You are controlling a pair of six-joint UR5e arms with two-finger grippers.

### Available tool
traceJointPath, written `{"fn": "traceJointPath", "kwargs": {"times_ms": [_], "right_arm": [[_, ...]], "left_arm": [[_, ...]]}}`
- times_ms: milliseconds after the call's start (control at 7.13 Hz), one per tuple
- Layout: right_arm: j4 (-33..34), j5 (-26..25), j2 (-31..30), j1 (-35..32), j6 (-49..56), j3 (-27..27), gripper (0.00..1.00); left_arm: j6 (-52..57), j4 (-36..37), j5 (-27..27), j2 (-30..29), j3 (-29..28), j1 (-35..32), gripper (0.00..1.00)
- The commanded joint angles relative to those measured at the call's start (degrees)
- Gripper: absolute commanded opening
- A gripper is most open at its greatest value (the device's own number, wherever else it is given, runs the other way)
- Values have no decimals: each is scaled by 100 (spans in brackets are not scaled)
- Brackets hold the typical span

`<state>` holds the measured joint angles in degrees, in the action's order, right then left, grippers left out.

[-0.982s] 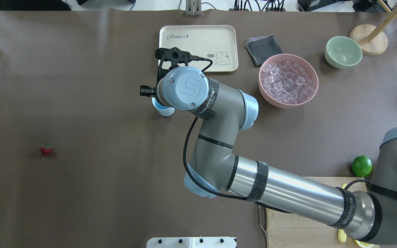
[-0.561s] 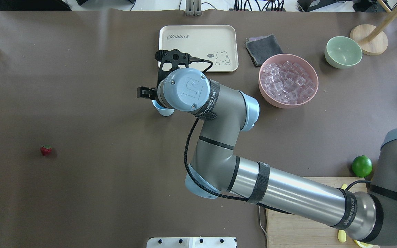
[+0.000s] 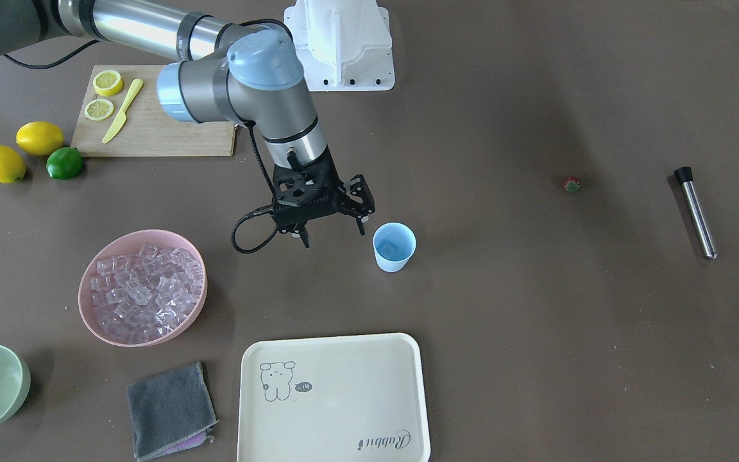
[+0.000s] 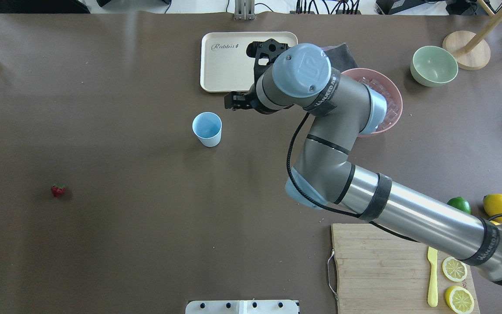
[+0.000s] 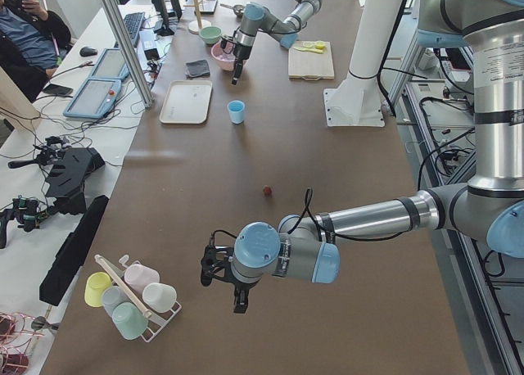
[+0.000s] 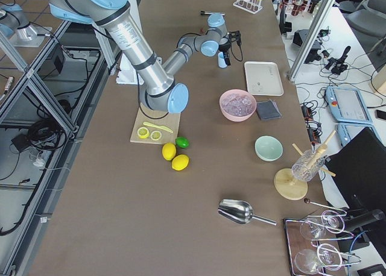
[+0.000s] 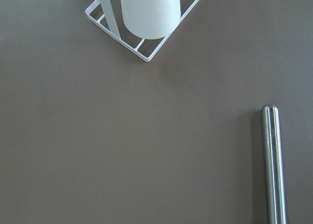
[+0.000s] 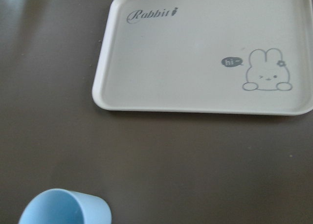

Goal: Mash ice and strawberries in cup
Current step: 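Move the right gripper back over the pink bowl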

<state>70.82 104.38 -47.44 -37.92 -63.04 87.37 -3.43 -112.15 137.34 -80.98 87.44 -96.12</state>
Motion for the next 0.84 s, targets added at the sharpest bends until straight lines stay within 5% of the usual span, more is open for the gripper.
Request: {"fn": "traceJointPath", "kwargs": {"times_ms": [0,281,701], "right_arm": [[2,880,-868,-933,1400,192,98],[-24,1722,-1354,-1593,2531,201,95],[-16,1256,-1391,-1334,2525,-1,92]], "left_arm": [[-9,0,3,3,10,-3,98],[-9,0,3,3,27,-3,98],[0,-9,3,3,45,-73,98]]}}
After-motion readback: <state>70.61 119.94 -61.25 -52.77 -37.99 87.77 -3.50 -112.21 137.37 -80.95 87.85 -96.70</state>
